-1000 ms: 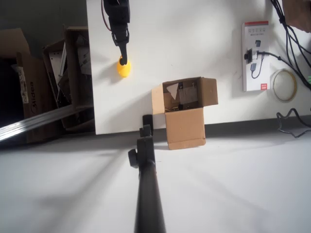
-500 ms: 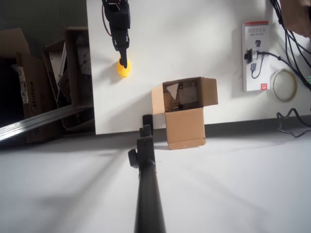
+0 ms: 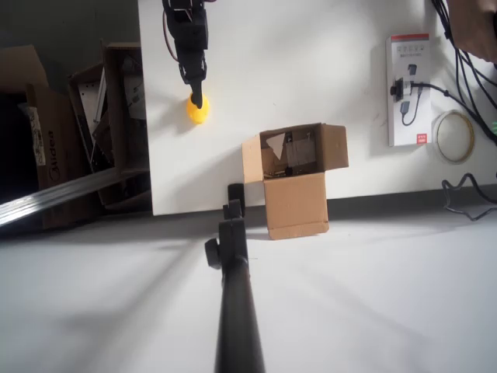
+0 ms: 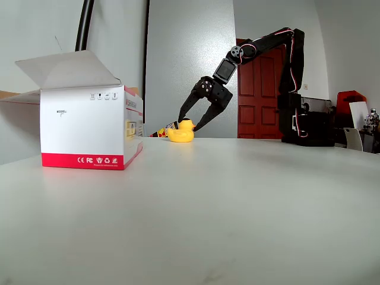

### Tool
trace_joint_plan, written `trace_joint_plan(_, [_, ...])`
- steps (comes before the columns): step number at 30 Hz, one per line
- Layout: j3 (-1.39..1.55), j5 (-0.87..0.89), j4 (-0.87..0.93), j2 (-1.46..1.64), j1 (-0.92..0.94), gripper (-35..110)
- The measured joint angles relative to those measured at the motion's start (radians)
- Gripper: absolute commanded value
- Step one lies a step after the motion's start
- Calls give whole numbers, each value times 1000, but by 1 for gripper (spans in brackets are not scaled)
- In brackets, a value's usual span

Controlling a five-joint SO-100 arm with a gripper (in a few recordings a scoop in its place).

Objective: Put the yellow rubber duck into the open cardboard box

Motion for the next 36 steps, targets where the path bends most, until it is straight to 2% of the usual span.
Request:
trace_joint_plan(11, [0,0,-5,0,0,11])
trace_joint_plan(18, [0,0,57,75,0,11])
trace_joint_plan(26, [-8,0,207,276,-25,11])
trace_joint_plan(36, [-173,17,437,414,-104,10])
